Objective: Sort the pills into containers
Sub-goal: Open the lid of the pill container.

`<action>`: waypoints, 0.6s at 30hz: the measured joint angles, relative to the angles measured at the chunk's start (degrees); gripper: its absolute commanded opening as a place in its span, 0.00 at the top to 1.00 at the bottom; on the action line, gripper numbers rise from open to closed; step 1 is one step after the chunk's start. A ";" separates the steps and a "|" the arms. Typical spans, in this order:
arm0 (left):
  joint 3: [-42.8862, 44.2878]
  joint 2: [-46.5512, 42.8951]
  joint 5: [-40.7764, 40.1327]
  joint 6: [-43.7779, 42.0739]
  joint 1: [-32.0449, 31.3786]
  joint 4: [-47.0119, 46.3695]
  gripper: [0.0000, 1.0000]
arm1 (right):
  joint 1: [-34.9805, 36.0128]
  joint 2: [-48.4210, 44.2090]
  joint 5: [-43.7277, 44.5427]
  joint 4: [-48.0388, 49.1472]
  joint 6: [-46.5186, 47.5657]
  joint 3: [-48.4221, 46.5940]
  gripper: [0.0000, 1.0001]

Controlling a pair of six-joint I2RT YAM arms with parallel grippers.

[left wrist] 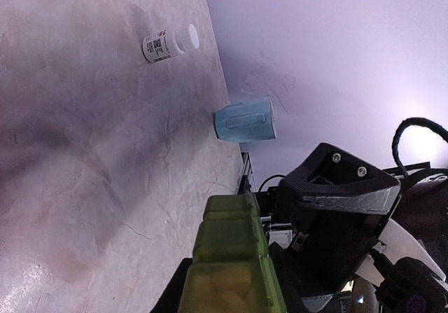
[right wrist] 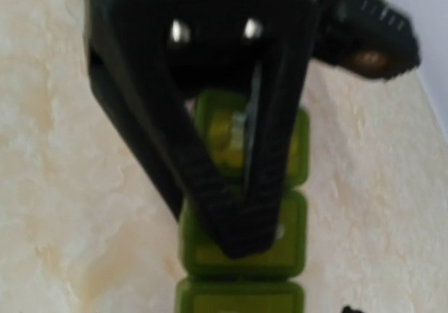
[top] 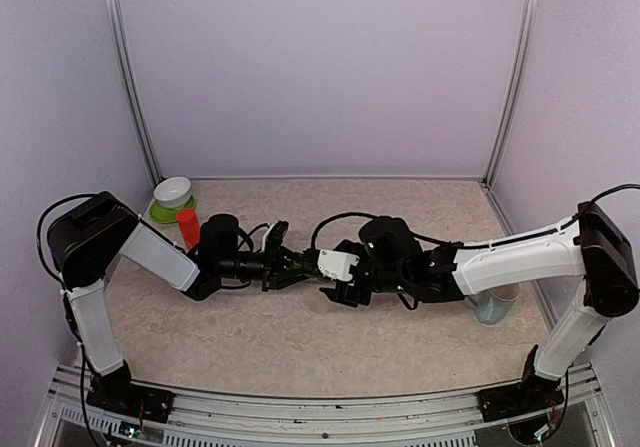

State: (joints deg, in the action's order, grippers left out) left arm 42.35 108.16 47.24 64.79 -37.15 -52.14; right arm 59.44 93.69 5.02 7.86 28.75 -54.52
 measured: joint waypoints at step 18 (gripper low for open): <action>0.00 0.00 0.11 0.07 -0.02 -0.07 0.79 | 0.00 2.86 4.26 1.46 0.17 -0.02 0.40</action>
State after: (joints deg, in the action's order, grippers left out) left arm 42.35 108.16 47.35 64.86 -37.17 -52.21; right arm 59.44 96.55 9.28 9.32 28.93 -54.54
